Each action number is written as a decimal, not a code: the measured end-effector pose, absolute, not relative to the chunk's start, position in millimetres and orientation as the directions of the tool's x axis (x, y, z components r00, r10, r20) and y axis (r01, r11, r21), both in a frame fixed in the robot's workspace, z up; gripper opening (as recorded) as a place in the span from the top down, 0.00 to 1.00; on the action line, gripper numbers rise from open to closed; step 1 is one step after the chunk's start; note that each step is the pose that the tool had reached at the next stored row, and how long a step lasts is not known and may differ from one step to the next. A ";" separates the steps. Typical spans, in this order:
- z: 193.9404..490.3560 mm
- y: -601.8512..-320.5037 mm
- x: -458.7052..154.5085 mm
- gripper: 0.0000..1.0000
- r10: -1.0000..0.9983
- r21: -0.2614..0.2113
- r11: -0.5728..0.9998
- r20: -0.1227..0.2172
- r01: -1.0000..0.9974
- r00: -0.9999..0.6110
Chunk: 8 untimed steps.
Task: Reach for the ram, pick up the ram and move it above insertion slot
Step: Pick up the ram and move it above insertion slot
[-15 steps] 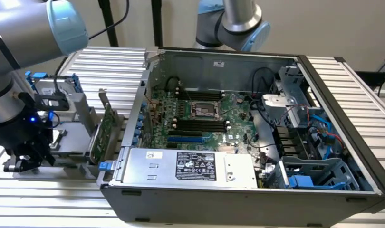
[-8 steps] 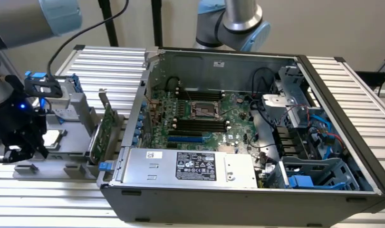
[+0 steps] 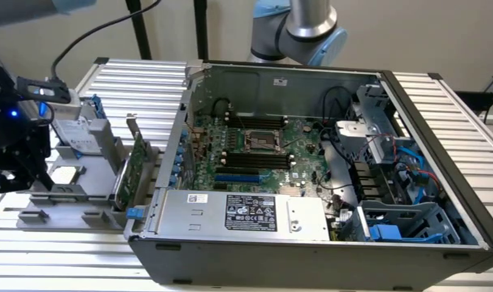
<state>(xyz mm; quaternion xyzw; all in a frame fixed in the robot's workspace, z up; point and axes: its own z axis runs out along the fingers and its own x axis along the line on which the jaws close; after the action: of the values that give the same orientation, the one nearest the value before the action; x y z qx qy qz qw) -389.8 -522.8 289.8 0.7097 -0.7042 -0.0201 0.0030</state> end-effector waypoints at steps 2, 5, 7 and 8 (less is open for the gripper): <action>298.8 -522.8 -386.1 0.86 -1.000 0.032 -0.009 -0.025 -0.999 0.008; 312.3 -522.8 -379.6 0.86 -1.000 0.033 -0.012 -0.025 -0.999 0.012; 321.5 -522.8 -375.2 0.86 -1.000 0.033 -0.015 -0.025 -0.999 0.014; 326.0 -522.8 -373.0 0.86 -1.000 0.033 -0.016 -0.025 -0.999 0.015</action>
<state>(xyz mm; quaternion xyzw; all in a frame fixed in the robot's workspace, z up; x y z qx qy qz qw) -373.0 -522.8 326.0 0.7125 -0.7014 -0.0206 0.0027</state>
